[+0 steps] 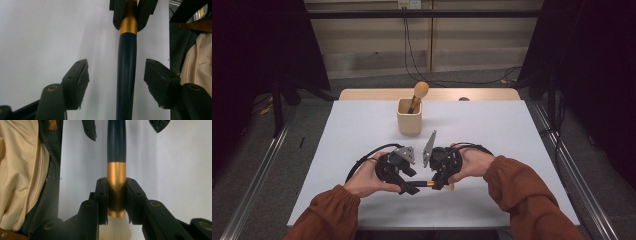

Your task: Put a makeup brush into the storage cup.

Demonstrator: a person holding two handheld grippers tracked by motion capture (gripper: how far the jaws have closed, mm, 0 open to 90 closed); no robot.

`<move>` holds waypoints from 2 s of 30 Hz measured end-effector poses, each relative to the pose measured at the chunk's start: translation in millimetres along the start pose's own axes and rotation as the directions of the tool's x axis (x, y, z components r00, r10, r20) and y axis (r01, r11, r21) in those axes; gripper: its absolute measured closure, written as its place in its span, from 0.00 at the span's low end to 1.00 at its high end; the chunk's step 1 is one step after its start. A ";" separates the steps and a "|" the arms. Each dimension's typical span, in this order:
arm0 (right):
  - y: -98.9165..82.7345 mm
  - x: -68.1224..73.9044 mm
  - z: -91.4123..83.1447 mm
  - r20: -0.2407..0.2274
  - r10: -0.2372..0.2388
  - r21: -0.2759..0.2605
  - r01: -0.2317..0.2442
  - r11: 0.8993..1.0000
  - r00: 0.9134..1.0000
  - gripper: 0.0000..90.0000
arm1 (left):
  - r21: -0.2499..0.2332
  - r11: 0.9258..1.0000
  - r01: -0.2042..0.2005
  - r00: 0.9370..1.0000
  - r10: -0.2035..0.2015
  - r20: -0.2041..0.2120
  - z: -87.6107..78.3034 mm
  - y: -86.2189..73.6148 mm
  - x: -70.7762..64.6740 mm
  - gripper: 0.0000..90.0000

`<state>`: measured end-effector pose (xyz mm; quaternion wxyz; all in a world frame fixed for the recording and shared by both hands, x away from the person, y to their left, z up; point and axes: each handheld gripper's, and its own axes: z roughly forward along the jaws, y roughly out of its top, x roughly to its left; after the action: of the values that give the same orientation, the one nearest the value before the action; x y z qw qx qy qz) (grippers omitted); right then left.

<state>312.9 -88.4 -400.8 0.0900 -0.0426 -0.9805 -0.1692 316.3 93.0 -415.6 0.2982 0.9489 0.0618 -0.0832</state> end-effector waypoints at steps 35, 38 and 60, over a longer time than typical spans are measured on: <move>9.9 -0.2 2.7 0.002 -0.022 -0.029 0.023 0.999 1.000 0.83 | -0.051 0.998 -0.034 0.999 0.035 0.022 4.2 0.7 -3.7 0.80; 9.5 -0.5 2.1 0.000 -0.023 -0.033 0.023 0.999 1.000 0.83 | -0.054 0.998 -0.034 0.999 0.036 0.034 4.3 -0.1 -3.5 0.81; 7.3 0.2 -2.8 0.004 -0.042 -0.079 0.043 0.996 0.999 0.63 | -0.064 0.998 -0.029 0.999 0.032 0.040 4.2 -1.9 -3.7 0.83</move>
<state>314.1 -82.5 -395.9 0.0835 -0.0254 -0.9739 -0.2095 311.8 91.8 -419.3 0.3307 0.9378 0.0439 -0.0963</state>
